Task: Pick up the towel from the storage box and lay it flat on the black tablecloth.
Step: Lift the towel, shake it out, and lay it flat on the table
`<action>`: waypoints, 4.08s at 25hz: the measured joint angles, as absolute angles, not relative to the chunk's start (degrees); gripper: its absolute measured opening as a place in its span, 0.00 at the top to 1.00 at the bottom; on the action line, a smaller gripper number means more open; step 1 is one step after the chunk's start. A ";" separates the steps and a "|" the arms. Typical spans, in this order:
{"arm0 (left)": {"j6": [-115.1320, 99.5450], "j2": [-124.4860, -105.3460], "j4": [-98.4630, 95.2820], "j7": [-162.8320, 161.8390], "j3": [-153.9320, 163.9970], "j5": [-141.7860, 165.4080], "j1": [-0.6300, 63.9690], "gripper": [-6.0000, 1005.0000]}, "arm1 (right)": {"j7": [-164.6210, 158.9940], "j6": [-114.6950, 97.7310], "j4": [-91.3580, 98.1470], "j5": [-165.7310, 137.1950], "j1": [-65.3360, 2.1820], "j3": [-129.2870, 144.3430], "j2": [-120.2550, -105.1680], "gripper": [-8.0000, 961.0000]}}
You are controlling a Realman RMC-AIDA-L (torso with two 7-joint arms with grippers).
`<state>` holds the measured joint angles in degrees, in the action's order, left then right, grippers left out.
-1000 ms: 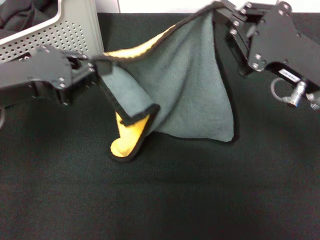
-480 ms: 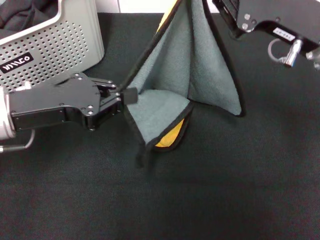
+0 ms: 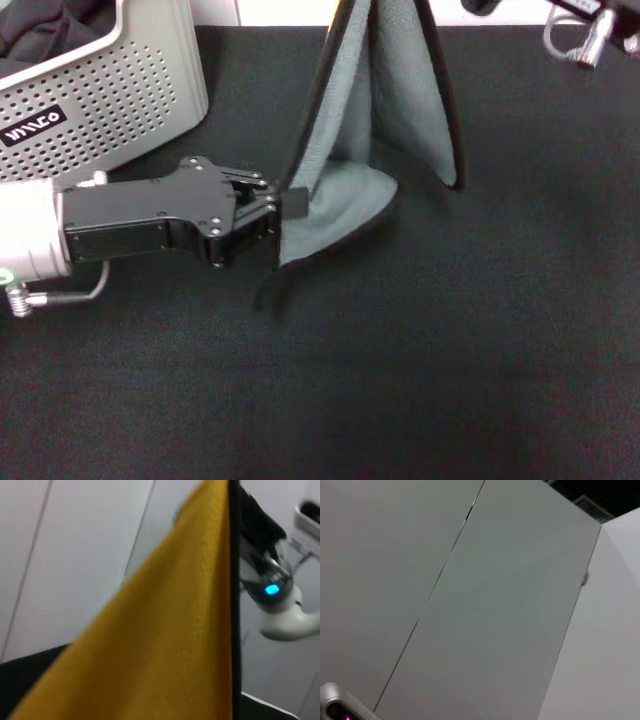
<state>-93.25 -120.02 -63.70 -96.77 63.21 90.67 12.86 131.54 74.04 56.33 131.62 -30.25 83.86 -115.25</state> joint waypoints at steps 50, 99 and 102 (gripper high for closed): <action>-94.04 -119.95 -50.10 -87.96 66.79 86.50 16.57 0.97 | 119.04 76.97 65.27 118.34 -36.99 68.68 -115.63 0.99; -116.77 -106.53 -66.99 -98.90 52.08 73.82 9.76 0.99 | 94.40 101.40 62.49 126.38 -8.00 79.09 -115.14 0.98; -116.73 -104.59 -71.47 -99.75 54.33 68.82 4.56 0.99 | 92.01 101.71 64.11 127.74 -6.42 79.85 -114.86 0.98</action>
<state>-116.73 -104.59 -71.47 -99.75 54.33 68.82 4.56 92.01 101.71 64.11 127.74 -6.42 79.85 -114.86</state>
